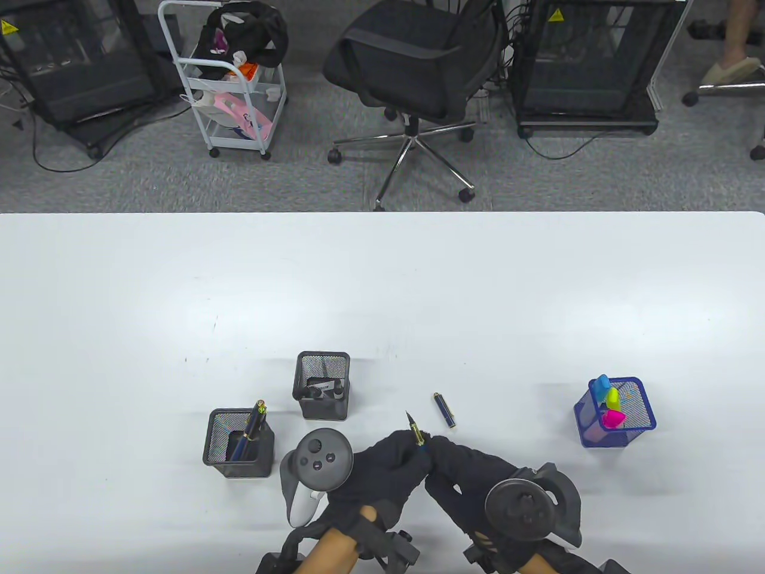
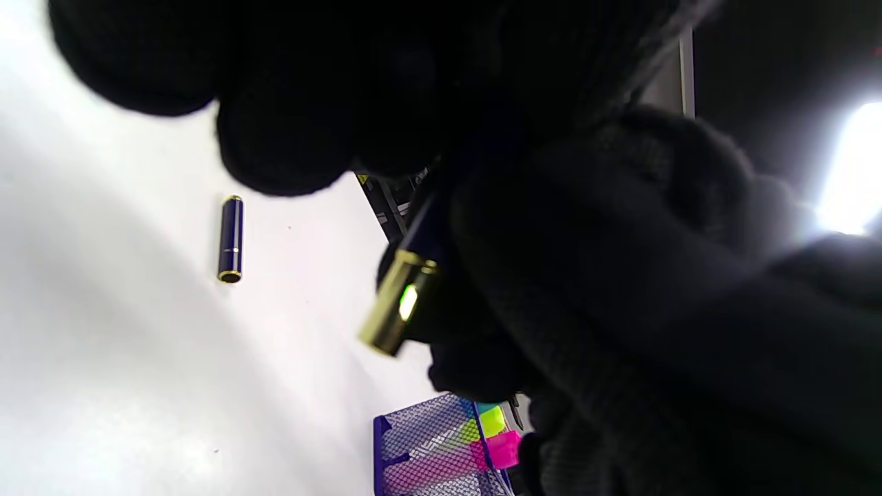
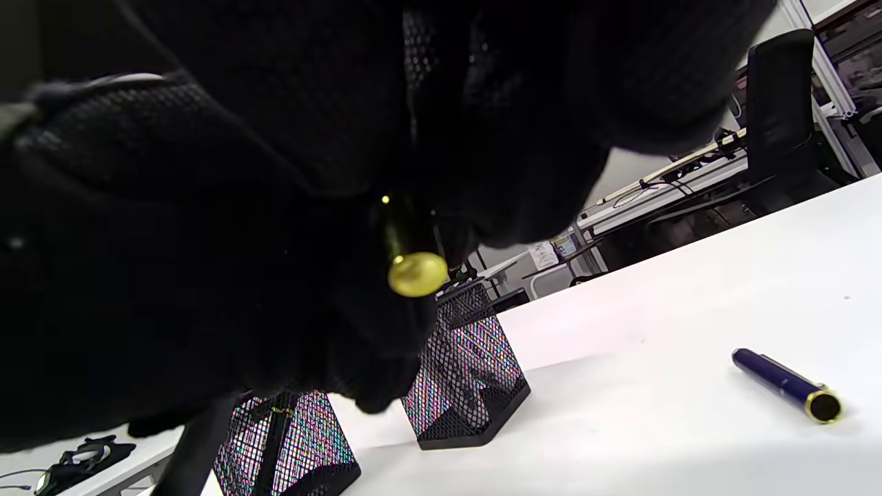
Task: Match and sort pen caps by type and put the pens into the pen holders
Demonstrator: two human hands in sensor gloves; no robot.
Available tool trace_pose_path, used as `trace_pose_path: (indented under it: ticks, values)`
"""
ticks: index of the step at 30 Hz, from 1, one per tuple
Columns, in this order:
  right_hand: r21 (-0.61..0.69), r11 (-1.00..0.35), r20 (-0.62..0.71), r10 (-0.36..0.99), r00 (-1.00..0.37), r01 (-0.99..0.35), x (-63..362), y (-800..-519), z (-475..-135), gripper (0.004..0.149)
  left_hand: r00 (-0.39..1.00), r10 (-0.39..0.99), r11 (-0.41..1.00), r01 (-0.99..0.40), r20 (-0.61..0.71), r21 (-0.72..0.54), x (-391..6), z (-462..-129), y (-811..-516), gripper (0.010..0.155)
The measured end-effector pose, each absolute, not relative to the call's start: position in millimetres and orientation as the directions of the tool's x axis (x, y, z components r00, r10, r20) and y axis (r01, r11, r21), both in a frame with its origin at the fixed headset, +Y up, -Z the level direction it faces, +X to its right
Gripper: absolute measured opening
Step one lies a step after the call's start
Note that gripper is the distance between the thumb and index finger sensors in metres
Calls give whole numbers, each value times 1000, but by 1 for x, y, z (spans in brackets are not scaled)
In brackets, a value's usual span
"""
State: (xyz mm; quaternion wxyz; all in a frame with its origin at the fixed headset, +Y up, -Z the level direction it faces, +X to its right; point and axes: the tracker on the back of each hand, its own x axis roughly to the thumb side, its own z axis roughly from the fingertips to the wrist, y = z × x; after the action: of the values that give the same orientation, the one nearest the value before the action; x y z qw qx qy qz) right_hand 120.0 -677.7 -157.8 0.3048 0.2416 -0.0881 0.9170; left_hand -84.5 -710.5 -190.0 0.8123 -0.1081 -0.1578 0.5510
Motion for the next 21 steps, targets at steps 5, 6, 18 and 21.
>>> trace_pose_path:
  ticks: [5,6,18,21]
  values:
    - [-57,-835,453,467,-760,-547,130,-669,-169,59,519,818,571,-788,249,-229,-93,-189,-691,50]
    - [-66,-849,425,451,-785,-524,133,-668,-174,59,533,807,584,-783,254,-211,-95,-189,-689,50]
    - [68,-986,106,156,-982,-149,106,-716,-261,63,568,802,596,-780,185,-189,-105,-192,-692,51]
    - [95,-992,68,93,-993,-86,97,-736,-277,65,568,806,592,-783,168,-193,-105,-191,-691,51]
